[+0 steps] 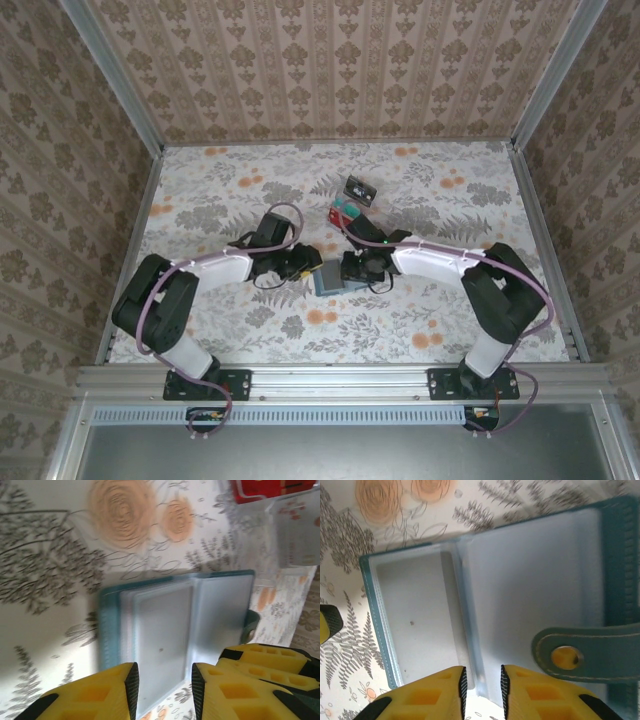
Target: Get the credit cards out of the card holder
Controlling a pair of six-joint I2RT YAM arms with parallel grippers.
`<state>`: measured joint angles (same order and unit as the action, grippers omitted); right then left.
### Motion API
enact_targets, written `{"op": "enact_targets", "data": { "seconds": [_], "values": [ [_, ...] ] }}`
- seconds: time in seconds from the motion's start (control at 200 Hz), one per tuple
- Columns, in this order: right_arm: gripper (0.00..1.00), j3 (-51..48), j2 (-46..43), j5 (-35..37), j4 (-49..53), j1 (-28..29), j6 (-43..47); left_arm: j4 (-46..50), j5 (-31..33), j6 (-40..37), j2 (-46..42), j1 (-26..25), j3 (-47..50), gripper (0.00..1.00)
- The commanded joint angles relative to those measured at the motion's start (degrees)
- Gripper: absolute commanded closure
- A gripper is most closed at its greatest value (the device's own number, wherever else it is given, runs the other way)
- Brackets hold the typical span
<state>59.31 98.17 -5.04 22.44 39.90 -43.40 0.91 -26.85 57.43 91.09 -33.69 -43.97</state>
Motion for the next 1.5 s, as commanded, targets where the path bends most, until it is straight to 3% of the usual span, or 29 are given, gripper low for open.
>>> {"op": "enact_targets", "data": {
  "seconds": [0.0,0.215,0.495,0.925,1.18,1.495],
  "values": [
    [0.70,4.1,2.6,-1.8,3.2,1.9,2.4,2.3,1.8,0.1,-2.0,1.2,1.5,0.64],
    [0.64,6.1,6.4,-1.6,4.0,2.5,1.7,-4.6,-1.2,3.0,-4.2,4.6,7.5,0.64],
    [0.61,8.5,10.1,-6.3,2.5,5.8,2.7,-3.5,-1.5,2.2,-7.9,7.0,10.3,0.64],
    [0.61,7.7,3.3,-0.5,3.8,4.8,2.2,-0.5,-4.3,-2.0,-8.1,4.8,7.1,0.66],
    [0.66,5.5,4.0,3.7,7.2,3.3,-1.8,1.9,-4.4,-4.0,-4.1,2.1,3.2,0.67],
    [0.66,5.0,7.0,3.4,6.5,1.8,-1.2,4.6,-2.5,-4.5,0.7,0.1,-0.2,0.66]
  ]
}}
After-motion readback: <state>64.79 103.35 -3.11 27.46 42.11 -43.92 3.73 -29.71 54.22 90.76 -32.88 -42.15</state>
